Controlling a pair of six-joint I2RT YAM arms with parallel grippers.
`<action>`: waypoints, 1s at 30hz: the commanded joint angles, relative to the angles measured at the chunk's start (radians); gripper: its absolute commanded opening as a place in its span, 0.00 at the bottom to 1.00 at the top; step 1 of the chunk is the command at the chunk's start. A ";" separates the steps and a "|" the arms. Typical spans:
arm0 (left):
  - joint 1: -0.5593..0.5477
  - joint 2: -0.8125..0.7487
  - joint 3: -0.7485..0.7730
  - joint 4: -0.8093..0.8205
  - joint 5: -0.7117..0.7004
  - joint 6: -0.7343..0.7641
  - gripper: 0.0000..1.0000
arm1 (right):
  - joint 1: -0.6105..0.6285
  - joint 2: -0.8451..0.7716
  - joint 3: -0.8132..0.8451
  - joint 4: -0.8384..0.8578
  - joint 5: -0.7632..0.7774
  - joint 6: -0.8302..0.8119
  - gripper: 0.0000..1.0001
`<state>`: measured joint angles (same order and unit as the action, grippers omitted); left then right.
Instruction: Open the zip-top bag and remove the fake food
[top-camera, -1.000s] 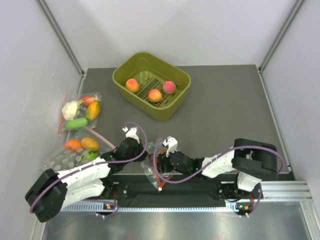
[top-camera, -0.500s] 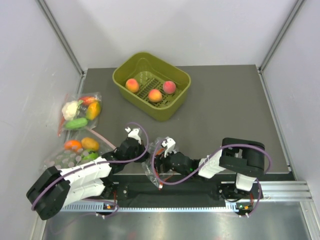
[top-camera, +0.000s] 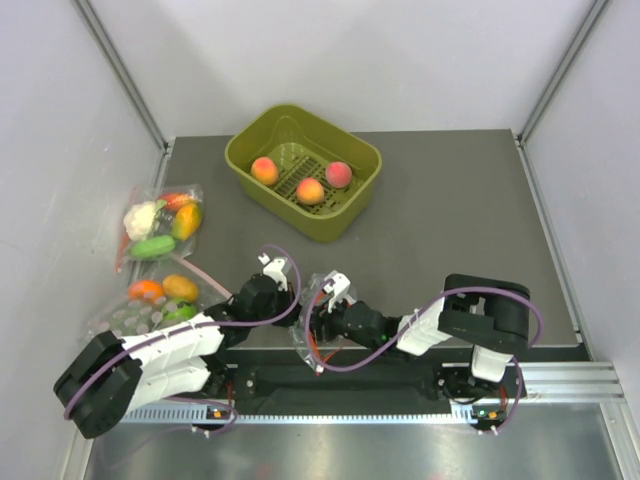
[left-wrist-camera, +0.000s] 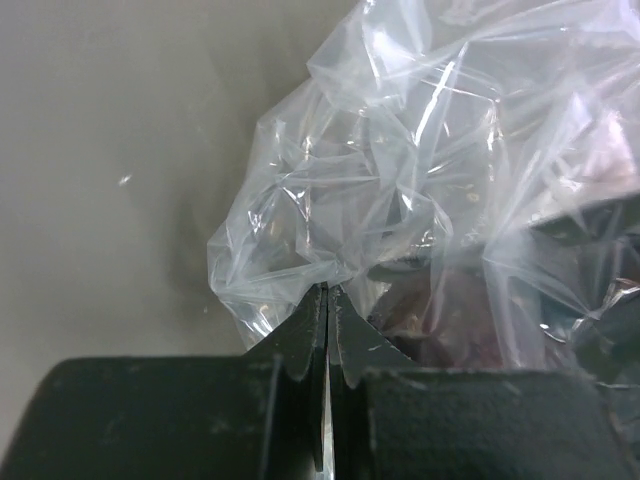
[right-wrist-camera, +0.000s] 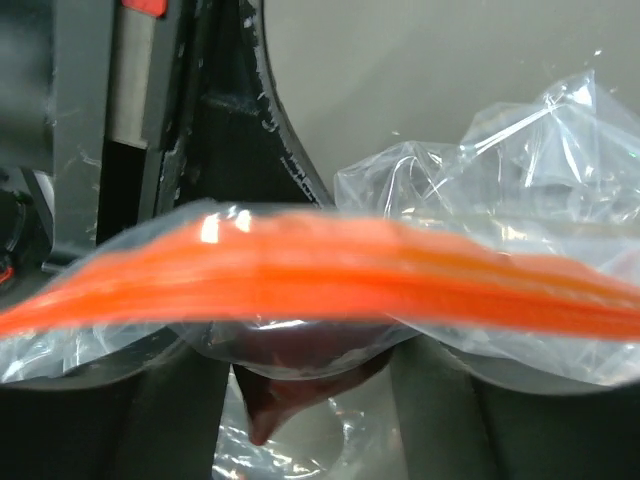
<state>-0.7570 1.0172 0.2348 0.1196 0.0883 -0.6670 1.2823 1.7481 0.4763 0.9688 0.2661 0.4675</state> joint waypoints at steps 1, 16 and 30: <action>-0.005 0.014 -0.009 0.063 0.054 0.018 0.00 | -0.014 -0.025 -0.011 0.108 0.012 -0.038 0.54; 0.022 -0.017 0.129 -0.167 -0.278 0.003 0.00 | -0.011 -0.343 -0.119 -0.324 0.079 -0.021 0.28; 0.156 0.047 0.172 -0.129 -0.262 0.014 0.00 | 0.009 -0.561 -0.154 -0.620 0.030 0.003 0.28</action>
<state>-0.6182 1.0527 0.3607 -0.0242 -0.1642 -0.6743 1.2808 1.2400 0.3328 0.4137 0.3084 0.4500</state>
